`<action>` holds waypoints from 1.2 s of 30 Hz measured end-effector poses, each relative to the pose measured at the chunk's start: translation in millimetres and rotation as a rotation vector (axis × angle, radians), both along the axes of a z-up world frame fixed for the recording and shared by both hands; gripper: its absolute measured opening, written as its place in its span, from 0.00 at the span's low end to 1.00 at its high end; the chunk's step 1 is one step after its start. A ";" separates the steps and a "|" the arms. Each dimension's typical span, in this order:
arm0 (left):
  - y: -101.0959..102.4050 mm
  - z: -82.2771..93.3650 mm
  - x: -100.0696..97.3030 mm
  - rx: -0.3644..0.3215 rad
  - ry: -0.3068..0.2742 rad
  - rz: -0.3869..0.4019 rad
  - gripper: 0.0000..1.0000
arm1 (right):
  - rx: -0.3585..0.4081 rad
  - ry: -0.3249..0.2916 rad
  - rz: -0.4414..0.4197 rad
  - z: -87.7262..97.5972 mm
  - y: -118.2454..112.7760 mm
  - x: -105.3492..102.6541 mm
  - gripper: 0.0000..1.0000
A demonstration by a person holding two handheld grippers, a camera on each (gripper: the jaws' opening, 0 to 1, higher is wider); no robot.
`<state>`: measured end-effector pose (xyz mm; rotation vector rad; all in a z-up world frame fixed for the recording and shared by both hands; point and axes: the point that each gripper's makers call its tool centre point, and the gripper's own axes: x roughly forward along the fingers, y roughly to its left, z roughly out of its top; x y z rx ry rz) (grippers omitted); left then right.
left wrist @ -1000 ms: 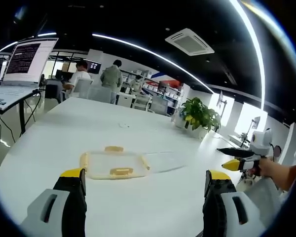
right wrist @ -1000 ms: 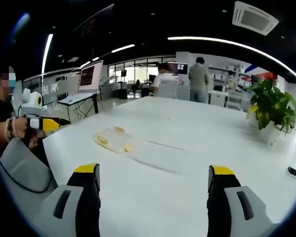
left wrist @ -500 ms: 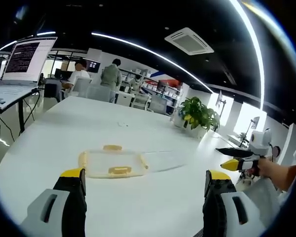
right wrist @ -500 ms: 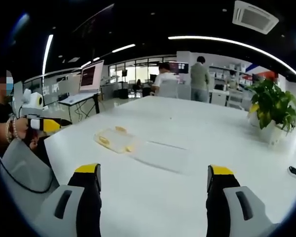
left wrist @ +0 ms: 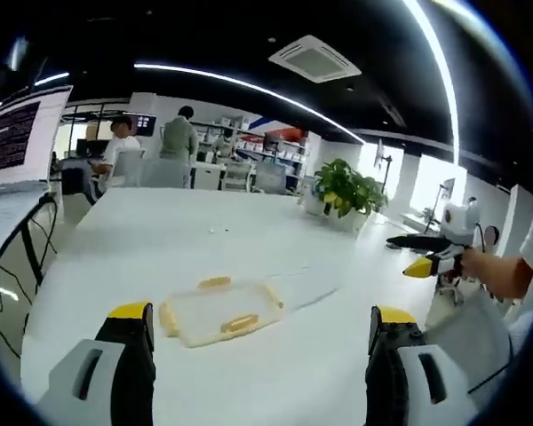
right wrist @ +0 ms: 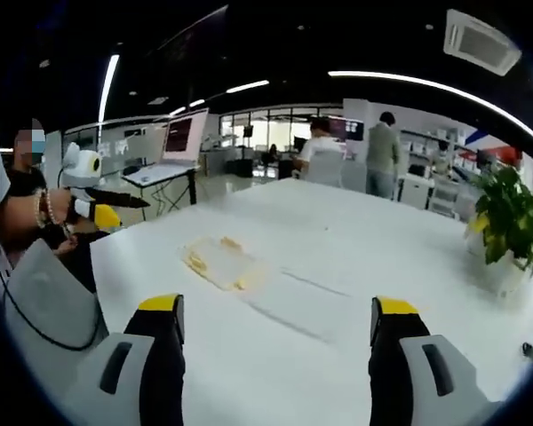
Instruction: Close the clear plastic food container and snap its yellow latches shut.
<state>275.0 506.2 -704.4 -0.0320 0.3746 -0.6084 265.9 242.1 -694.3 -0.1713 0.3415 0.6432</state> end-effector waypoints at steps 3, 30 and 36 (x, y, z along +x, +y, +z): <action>13.1 -12.1 12.0 0.095 0.037 -0.064 0.99 | -0.023 -0.002 0.087 4.0 18.9 12.6 0.84; 51.7 -99.5 92.8 0.767 0.249 -0.759 0.99 | -0.497 0.182 0.715 -66.3 141.1 104.2 0.78; 46.0 -112.8 98.5 0.832 0.278 -0.833 0.96 | -0.574 0.231 0.775 -93.6 149.8 111.4 0.76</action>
